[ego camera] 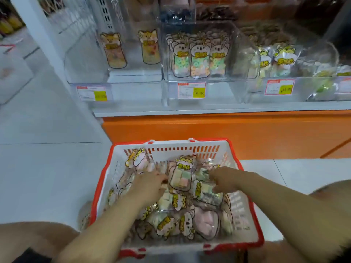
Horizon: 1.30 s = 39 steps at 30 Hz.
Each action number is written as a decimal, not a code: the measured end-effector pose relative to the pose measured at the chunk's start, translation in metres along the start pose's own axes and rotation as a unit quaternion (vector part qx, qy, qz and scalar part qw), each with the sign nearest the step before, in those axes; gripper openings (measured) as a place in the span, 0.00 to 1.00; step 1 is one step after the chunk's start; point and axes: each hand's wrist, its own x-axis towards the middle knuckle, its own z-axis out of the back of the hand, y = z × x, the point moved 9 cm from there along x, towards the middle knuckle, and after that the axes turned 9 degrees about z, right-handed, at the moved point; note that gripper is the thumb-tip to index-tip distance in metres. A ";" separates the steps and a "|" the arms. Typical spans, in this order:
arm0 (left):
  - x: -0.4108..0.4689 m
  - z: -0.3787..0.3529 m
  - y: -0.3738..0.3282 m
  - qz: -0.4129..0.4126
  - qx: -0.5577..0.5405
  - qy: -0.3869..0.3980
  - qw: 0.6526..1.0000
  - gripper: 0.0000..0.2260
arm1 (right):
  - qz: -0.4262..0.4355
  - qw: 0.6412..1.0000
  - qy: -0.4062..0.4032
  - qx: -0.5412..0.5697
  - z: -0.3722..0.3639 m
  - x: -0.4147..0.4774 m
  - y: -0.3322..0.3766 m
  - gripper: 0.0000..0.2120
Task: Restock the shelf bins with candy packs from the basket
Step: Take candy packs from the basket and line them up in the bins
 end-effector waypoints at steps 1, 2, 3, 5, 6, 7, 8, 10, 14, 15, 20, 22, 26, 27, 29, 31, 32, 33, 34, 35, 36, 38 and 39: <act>0.001 -0.018 0.011 0.015 0.004 0.037 0.999 0.21 | -0.010 1.000 0.004 0.016 -0.012 0.006 -0.005 0.25; 0.001 -0.034 0.018 0.023 0.004 0.072 0.997 0.23 | -0.021 0.999 0.010 0.032 -0.022 0.010 -0.009 0.27; 0.002 -0.045 0.025 0.027 0.007 0.097 0.995 0.24 | -0.031 0.998 0.011 0.050 -0.030 0.013 -0.013 0.28; 0.005 -0.055 0.033 0.027 0.011 0.107 0.994 0.26 | -0.047 0.996 0.001 0.075 -0.037 0.018 -0.020 0.31; 0.007 -0.056 0.035 0.029 0.012 0.098 0.995 0.28 | -0.051 0.995 -0.005 0.080 -0.038 0.019 -0.022 0.33; 0.009 -0.056 0.036 0.032 0.016 0.086 0.996 0.31 | -0.057 0.995 -0.009 0.082 -0.039 0.020 -0.025 0.34; 0.010 -0.054 0.037 0.035 0.022 0.073 0.996 0.33 | -0.065 0.994 -0.012 0.082 -0.040 0.022 -0.027 0.35; 0.012 -0.052 0.038 0.038 0.029 0.049 0.998 0.35 | -0.078 0.993 -0.016 0.088 -0.049 0.030 -0.030 0.34; 0.015 -0.052 0.043 0.039 0.006 0.034 0.999 0.28 | -0.129 0.988 -0.038 0.082 -0.068 0.045 -0.044 0.29; 0.016 -0.052 0.044 0.041 0.000 0.034 0.999 0.26 | -0.133 0.988 -0.027 0.076 -0.072 0.048 -0.045 0.27; 0.015 -0.052 0.042 0.065 -0.007 0.054 0.996 0.23 | -0.094 0.978 -0.033 0.185 -0.042 0.045 -0.048 0.12; 0.014 -0.042 0.033 0.069 -0.030 0.037 0.996 0.21 | -0.095 0.968 -0.093 0.214 0.001 0.029 -0.053 0.09; 0.017 -0.013 0.006 0.056 -0.225 0.035 0.972 0.14 | -0.091 0.932 -0.237 0.260 0.076 -0.001 -0.049 0.07; 0.014 -0.008 -0.004 0.057 -0.325 0.072 0.941 0.16 | -0.077 0.903 -0.280 0.317 0.086 -0.007 -0.041 0.08; 0.008 -0.003 -0.026 0.091 -0.569 0.163 0.801 0.21 | -0.039 0.838 -0.318 0.442 0.082 -0.007 -0.015 0.09; 0.014 -0.003 -0.028 0.134 -0.721 0.152 0.663 0.18 | 0.005 0.814 -0.297 0.499 0.065 0.004 0.023 0.09; 0.017 0.000 -0.019 0.153 -0.750 0.109 0.635 0.17 | 0.022 0.813 -0.275 0.512 0.055 0.012 0.039 0.09; 0.019 0.000 -0.008 0.164 -0.763 0.069 0.622 0.18 | 0.037 0.806 -0.254 0.534 0.046 0.020 0.051 0.09; 0.021 0.000 0.005 0.170 -0.762 0.036 0.624 0.19 | 0.038 0.793 -0.234 0.560 0.036 0.029 0.054 0.11; 0.022 -0.003 0.019 0.185 -0.752 0.007 0.633 0.18 | 0.029 0.777 -0.218 0.590 0.026 0.036 0.052 0.13; 0.018 -0.002 0.033 0.206 -0.732 -0.025 0.649 0.15 | 0.008 0.770 -0.208 0.603 0.015 0.043 0.043 0.15; 0.014 -0.003 0.061 0.243 -0.677 -0.088 0.689 0.11 | -0.048 0.810 -0.190 0.552 -0.008 0.055 0.023 0.19; 0.009 0.001 0.068 0.244 -0.657 -0.105 0.705 0.10 | -0.063 0.841 -0.167 0.510 -0.020 0.062 0.016 0.22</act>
